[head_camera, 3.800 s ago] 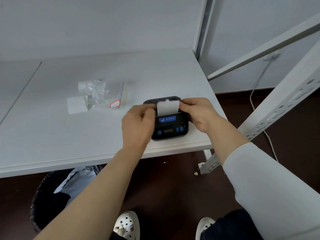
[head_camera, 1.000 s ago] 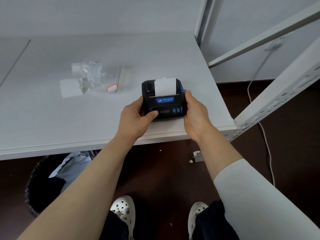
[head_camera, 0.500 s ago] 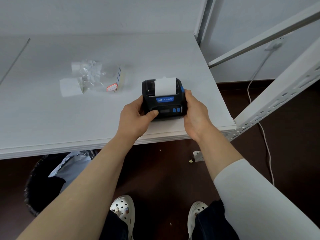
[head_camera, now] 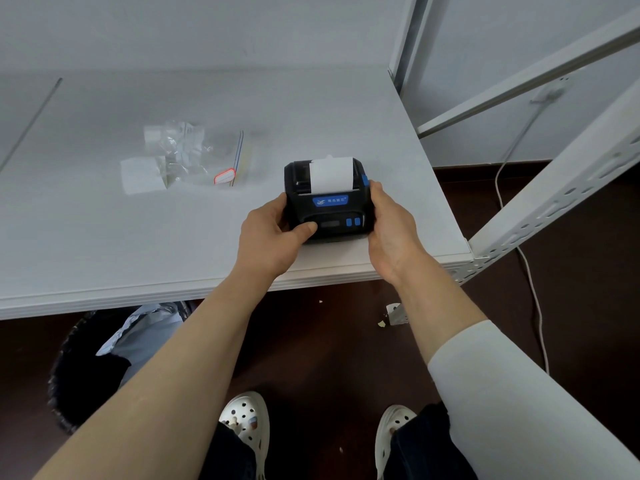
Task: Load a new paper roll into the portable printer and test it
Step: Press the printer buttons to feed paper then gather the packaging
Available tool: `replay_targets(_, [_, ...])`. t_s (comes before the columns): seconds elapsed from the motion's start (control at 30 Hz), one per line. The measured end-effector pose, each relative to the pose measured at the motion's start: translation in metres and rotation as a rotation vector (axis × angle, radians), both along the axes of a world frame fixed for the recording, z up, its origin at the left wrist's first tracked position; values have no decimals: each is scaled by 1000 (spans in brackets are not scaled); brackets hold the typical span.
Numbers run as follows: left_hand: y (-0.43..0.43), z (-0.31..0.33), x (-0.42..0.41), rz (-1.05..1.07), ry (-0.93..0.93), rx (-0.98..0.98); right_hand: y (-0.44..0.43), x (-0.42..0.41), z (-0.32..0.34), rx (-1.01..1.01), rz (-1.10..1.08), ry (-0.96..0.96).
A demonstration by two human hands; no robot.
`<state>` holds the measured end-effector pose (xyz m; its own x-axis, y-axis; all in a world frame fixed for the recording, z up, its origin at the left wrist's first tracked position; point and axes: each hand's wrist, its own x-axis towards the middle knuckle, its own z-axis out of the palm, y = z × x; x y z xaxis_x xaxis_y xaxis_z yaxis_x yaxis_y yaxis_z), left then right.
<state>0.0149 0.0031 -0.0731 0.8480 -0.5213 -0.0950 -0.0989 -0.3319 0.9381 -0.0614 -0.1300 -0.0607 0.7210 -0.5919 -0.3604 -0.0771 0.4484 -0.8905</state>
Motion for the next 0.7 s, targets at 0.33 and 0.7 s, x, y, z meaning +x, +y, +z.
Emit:
replay_targets(0.33, [0, 2, -1, 23, 12, 13, -1, 1, -2, -10, -1, 14])
replay_targets(0.7, [-2, 1, -2, 48, 17, 26, 0, 2, -3, -12, -14, 7])
